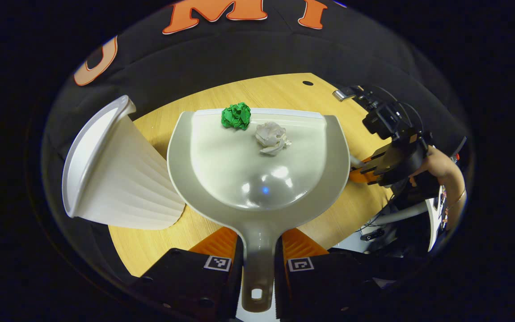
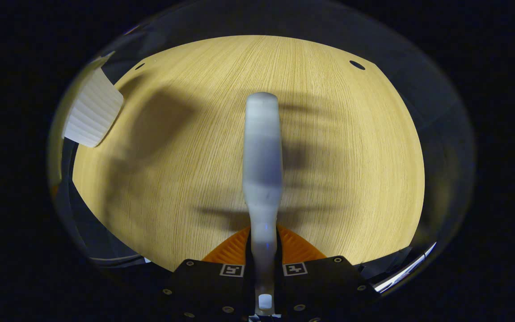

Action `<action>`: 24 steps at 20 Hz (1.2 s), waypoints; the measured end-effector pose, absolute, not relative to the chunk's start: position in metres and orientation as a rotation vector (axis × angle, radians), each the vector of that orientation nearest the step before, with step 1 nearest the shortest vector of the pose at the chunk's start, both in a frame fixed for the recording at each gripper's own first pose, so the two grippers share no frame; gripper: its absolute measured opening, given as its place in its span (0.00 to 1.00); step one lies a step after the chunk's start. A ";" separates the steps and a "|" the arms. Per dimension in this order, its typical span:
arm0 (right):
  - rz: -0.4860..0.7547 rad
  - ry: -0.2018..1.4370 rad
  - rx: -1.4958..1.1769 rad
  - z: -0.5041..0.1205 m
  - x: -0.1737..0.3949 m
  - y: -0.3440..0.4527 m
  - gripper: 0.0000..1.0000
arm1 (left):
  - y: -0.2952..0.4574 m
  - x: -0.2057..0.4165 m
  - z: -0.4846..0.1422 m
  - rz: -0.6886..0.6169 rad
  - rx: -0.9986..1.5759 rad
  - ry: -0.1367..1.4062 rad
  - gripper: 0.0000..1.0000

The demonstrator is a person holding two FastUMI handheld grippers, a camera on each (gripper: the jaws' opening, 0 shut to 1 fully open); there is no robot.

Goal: Pick up the small broom and dustpan from the desktop, sweep the trash into the dustpan with the broom, and then empty the trash into the garbage bin.

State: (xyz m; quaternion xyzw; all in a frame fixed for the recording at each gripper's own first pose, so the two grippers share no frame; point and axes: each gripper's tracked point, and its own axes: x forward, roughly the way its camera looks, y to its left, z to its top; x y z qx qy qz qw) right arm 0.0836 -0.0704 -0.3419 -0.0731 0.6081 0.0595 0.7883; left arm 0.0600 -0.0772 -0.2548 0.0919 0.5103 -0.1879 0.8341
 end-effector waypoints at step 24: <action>0.195 1.325 -0.169 -0.342 0.083 -0.072 0.16 | 0.254 0.130 -0.079 0.019 0.708 1.163 0.31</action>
